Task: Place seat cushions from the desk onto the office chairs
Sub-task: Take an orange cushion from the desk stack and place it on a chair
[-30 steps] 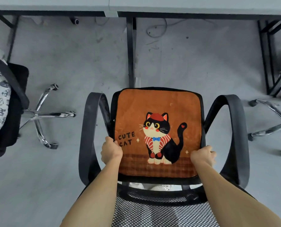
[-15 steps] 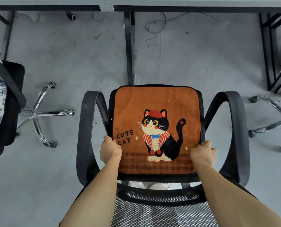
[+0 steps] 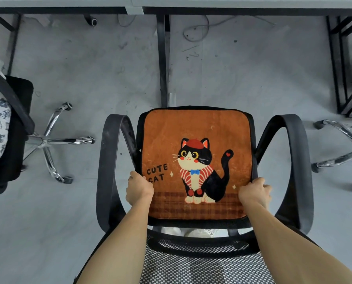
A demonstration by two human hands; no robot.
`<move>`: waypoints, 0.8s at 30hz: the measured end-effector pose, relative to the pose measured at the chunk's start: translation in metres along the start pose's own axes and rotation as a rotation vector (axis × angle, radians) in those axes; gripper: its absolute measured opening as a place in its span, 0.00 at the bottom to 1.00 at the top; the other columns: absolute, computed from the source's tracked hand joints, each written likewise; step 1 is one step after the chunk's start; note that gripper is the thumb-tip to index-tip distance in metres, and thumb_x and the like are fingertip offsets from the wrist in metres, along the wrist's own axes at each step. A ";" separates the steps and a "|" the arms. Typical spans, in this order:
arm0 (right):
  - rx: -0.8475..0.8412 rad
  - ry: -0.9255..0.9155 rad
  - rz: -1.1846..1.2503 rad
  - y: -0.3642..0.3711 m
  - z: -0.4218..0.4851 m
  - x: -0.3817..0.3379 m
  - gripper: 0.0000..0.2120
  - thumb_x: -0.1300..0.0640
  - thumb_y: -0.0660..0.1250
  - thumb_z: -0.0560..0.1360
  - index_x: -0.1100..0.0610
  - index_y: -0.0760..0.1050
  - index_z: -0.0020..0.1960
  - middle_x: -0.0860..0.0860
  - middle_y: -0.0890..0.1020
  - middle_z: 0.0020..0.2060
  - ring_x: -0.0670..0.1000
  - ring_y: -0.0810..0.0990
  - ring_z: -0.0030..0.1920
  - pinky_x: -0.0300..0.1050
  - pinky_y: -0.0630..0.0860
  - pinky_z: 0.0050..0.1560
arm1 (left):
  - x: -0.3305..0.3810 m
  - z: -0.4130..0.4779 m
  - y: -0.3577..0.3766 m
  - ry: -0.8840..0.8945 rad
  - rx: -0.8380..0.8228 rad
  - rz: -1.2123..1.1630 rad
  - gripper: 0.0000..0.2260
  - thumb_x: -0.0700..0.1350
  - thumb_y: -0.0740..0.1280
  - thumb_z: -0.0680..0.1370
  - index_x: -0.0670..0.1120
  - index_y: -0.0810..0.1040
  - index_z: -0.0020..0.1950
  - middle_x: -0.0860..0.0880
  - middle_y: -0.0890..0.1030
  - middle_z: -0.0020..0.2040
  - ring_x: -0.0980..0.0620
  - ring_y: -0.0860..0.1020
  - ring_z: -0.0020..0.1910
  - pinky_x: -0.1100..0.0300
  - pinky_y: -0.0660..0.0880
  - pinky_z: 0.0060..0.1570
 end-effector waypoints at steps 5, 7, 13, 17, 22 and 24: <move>0.003 -0.004 -0.030 0.001 0.000 0.001 0.14 0.60 0.58 0.78 0.58 0.63 0.63 0.61 0.66 0.64 0.67 0.69 0.62 0.62 0.72 0.52 | -0.003 -0.001 0.003 0.025 0.022 -0.005 0.10 0.42 0.62 0.82 0.42 0.68 0.62 0.42 0.77 0.59 0.38 0.79 0.52 0.50 0.70 0.40; 0.015 -0.017 -0.038 0.001 -0.002 -0.001 0.15 0.61 0.58 0.77 0.58 0.62 0.63 0.61 0.67 0.63 0.67 0.69 0.62 0.62 0.72 0.49 | -0.003 -0.001 0.002 0.043 0.049 -0.013 0.11 0.42 0.62 0.82 0.44 0.66 0.63 0.43 0.77 0.58 0.39 0.78 0.49 0.50 0.69 0.38; 0.016 -0.099 -0.174 0.003 -0.008 -0.007 0.23 0.56 0.64 0.79 0.60 0.62 0.70 0.59 0.65 0.68 0.63 0.67 0.66 0.58 0.73 0.48 | -0.005 0.005 -0.001 0.139 0.073 0.097 0.06 0.44 0.60 0.83 0.46 0.68 0.60 0.45 0.77 0.47 0.45 0.73 0.40 0.51 0.72 0.36; -0.029 -0.121 -0.220 0.003 -0.021 -0.010 0.26 0.52 0.64 0.80 0.60 0.60 0.73 0.58 0.62 0.72 0.62 0.66 0.69 0.58 0.75 0.53 | 0.000 0.000 -0.008 0.150 -0.036 0.192 0.13 0.44 0.63 0.81 0.47 0.68 0.65 0.44 0.77 0.54 0.41 0.78 0.49 0.51 0.72 0.39; -0.133 -0.312 -0.340 -0.020 -0.069 -0.021 0.24 0.53 0.62 0.77 0.59 0.66 0.72 0.58 0.63 0.72 0.62 0.65 0.70 0.59 0.73 0.61 | 0.018 -0.056 -0.030 0.229 -0.198 0.387 0.22 0.48 0.64 0.79 0.48 0.65 0.73 0.44 0.73 0.66 0.42 0.77 0.60 0.51 0.72 0.46; -0.230 -0.458 -0.365 -0.037 -0.099 -0.029 0.21 0.53 0.61 0.77 0.57 0.71 0.69 0.58 0.70 0.68 0.61 0.71 0.66 0.56 0.74 0.61 | 0.026 -0.092 -0.045 0.311 -0.267 0.398 0.18 0.50 0.61 0.80 0.49 0.69 0.69 0.46 0.76 0.63 0.44 0.77 0.59 0.53 0.71 0.48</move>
Point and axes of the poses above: each hand's wrist, its own z-axis towards the middle knuckle, its own y-axis out of the palm, x = y × z, the point moved 4 cm from there along z, towards the middle knuckle
